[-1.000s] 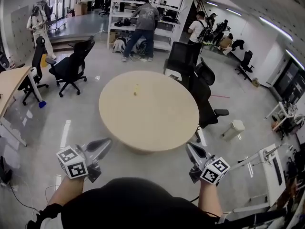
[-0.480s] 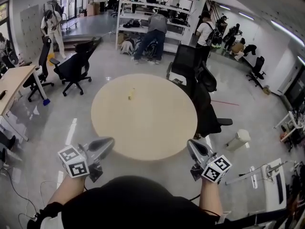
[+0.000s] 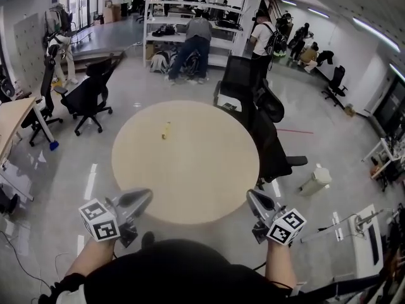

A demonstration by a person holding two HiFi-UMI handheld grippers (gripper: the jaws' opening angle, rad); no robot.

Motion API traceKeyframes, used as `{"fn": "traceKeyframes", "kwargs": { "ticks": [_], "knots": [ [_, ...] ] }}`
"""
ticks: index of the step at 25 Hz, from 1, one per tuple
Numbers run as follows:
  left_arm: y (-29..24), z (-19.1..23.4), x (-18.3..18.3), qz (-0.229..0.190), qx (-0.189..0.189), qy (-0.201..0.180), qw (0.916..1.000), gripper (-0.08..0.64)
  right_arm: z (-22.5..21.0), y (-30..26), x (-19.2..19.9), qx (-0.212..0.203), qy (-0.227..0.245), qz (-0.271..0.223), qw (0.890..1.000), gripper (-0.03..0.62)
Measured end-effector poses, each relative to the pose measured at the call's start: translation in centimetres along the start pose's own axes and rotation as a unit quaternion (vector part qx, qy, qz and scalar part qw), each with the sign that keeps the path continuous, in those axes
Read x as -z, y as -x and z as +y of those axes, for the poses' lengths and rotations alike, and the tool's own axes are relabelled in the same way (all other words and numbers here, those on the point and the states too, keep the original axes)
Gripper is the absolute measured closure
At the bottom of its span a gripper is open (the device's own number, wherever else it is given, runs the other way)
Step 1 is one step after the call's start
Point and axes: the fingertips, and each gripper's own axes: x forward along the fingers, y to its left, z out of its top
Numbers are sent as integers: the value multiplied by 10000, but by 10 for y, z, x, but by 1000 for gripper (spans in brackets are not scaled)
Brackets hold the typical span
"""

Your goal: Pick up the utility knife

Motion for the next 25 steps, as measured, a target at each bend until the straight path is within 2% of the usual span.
{"fn": "traceKeyframes", "kwargs": {
  "ticks": [6,13,18,21,25],
  "knots": [
    [-29,82,-17,48,464,115,9988,561,-24,-57,-3,523,101,72,9986,577],
    [-49,199,-75,174,934,75,9955,561,-34,-168,-39,898,91,-58,9959,577],
    [-55,264,-78,190,978,159,9949,561,-43,-231,-30,942,86,192,9953,577],
    [-63,284,-72,207,918,306,9951,561,-57,-253,-25,862,36,357,9956,577],
    [-75,302,-62,224,645,341,9971,561,-84,-272,-22,627,-9,377,9973,577]
  ]
}}
